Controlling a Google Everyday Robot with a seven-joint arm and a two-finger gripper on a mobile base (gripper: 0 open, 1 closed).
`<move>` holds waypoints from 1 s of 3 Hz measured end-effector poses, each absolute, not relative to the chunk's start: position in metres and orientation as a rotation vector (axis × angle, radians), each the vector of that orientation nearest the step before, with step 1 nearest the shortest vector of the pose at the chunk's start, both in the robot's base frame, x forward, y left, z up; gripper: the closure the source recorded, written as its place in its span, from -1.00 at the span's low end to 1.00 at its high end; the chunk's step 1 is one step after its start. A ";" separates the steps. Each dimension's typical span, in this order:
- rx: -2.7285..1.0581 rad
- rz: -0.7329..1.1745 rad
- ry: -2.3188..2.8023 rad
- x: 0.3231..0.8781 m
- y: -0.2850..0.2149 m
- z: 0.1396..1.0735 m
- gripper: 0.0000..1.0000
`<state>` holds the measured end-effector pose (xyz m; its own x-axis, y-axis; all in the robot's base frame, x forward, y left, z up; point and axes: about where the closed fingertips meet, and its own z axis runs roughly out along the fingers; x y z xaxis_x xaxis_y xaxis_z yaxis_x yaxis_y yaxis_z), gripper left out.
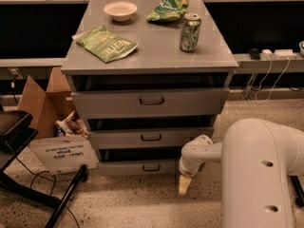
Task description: Open bottom drawer
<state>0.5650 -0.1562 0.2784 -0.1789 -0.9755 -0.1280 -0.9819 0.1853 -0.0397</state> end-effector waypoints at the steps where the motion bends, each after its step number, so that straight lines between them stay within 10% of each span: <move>1: -1.948 0.026 2.330 0.576 -0.161 0.260 -1.00; 3: -2.033 -0.083 2.354 0.608 -0.179 0.218 -1.00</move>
Offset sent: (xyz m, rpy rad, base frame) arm 0.0496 -0.0241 -0.0589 -0.1457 -0.0320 0.0340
